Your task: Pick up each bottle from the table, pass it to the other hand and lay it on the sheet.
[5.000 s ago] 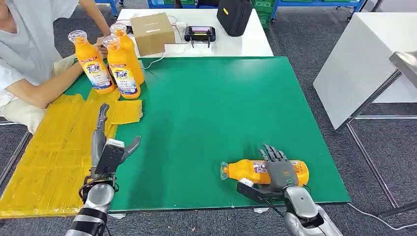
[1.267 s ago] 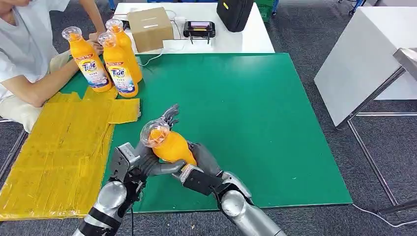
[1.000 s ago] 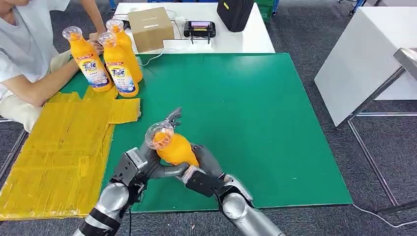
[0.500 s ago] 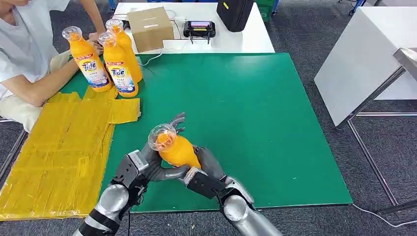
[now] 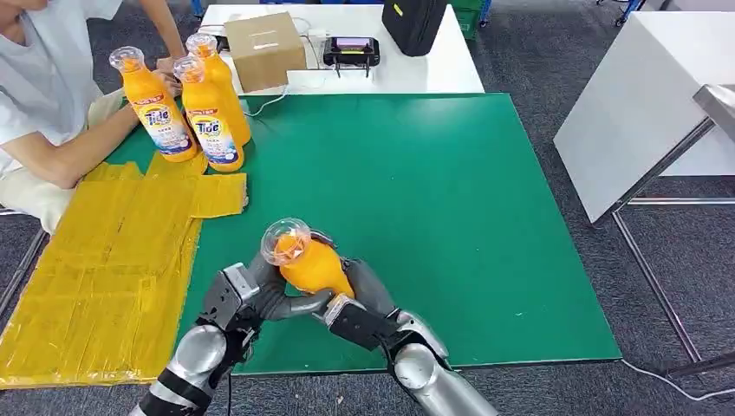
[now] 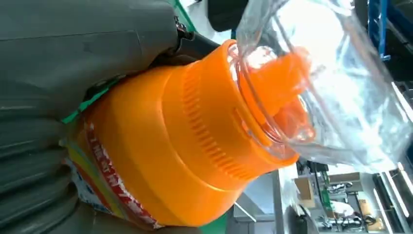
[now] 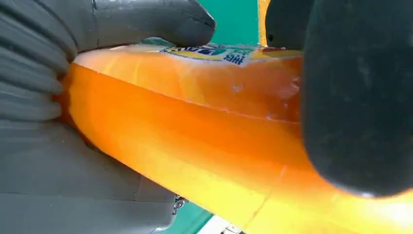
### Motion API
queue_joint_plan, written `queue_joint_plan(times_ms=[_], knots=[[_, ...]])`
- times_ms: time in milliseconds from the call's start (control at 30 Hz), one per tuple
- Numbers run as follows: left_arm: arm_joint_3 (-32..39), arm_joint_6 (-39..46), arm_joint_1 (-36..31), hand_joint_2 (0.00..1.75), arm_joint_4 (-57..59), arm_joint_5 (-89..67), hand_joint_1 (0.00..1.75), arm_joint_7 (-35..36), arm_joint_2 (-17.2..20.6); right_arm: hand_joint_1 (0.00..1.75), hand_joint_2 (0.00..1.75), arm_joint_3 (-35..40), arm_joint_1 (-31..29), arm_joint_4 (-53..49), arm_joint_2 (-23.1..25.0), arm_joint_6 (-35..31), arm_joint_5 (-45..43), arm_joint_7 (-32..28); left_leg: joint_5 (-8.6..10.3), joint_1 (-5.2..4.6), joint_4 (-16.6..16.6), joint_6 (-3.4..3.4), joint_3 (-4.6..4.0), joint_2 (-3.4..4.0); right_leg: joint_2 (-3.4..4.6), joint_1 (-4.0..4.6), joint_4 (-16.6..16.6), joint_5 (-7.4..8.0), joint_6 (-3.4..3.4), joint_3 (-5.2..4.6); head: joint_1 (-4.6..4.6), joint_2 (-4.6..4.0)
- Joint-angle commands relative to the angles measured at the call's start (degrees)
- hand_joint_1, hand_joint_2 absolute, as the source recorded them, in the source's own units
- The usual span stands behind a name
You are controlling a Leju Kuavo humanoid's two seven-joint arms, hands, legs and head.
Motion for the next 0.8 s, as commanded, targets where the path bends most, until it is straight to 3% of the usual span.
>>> queue_joint_plan(times_ms=[33, 67, 167, 267, 667, 700, 733, 800], knots=[[-0.28, 3.41, -0.69, 1.75, 2.29, -1.96, 1.75, 0.01, -0.88, 0.8, 1.75, -1.48, -0.43, -1.98, -0.89, -2.74, -1.04, -0.66, -0.07, 0.03, -0.01, -0.06, 0.17, -0.11, 0.12, -0.01, -0.02, -0.08, -0.07, 0.19, 0.02, 0.0], [0.59, 9.69, -0.36, 1.75, 0.73, -6.46, 1.75, -0.52, -0.9, 0.0, 1.75, -3.2, 1.7, -5.81, -1.08, -4.87, -1.99, -1.39, -0.12, 0.05, 0.02, -0.08, 0.24, -0.13, 0.16, 0.01, 0.01, -0.12, -0.1, 0.26, 0.0, 0.0], [2.54, 20.96, -1.77, 1.75, -0.15, -16.44, 1.75, 1.04, -0.82, 0.0, 1.75, -6.51, 5.45, -14.5, -1.81, -6.95, -5.16, -2.11, -0.16, 0.06, 0.09, -0.1, 0.19, -0.23, 0.09, 0.01, 0.07, -0.2, -0.11, 0.25, 0.02, 0.0], [4.83, 24.5, -3.21, 1.75, 1.28, -19.28, 1.75, 1.56, -0.09, 0.0, 1.75, -7.95, 8.08, -21.46, -3.22, -7.89, -6.11, -2.52, -0.07, 0.02, 0.04, -0.07, 0.05, -0.2, 0.03, -0.01, 0.05, -0.11, -0.08, 0.11, 0.02, 0.0], [4.79, 24.65, -2.92, 1.75, 1.38, -19.46, 1.75, 1.36, -0.27, 0.0, 1.75, -8.0, 8.08, -21.01, -3.06, -8.41, -5.73, -3.09, -0.11, 0.07, 0.02, -0.09, 0.17, -0.13, 0.13, 0.02, -0.01, -0.11, -0.09, 0.18, 0.0, 0.0], [5.37, 29.81, -3.06, 1.75, 1.63, -25.5, 1.75, 1.55, -0.43, 0.0, 1.75, -8.11, 8.31, -21.42, -3.31, -9.61, -4.67, -3.63, -0.17, 0.08, 0.06, -0.12, 0.28, -0.18, 0.17, 0.03, 0.03, -0.19, -0.13, 0.3, 0.0, 0.0], [5.9, 34.16, -3.62, 1.75, 1.73, -30.93, 1.75, 2.51, -0.37, 0.0, 0.0, -8.86, 9.23, -23.0, -3.93, -12.53, -2.03, -3.95, -0.12, 0.06, 0.04, -0.09, 0.17, -0.13, 0.15, 0.02, 0.01, -0.12, -0.1, 0.18, 0.02, 0.0], [7.13, 40.22, -4.91, 1.75, 2.56, -42.91, 1.75, 6.26, 0.01, 0.0, 0.0, -10.59, 10.81, -25.97, -4.49, -12.76, -3.36, -3.35, -0.07, 0.05, 0.0, -0.07, 0.11, -0.17, 0.06, 0.01, -0.01, -0.09, -0.08, 0.13, 0.02, 0.0]])
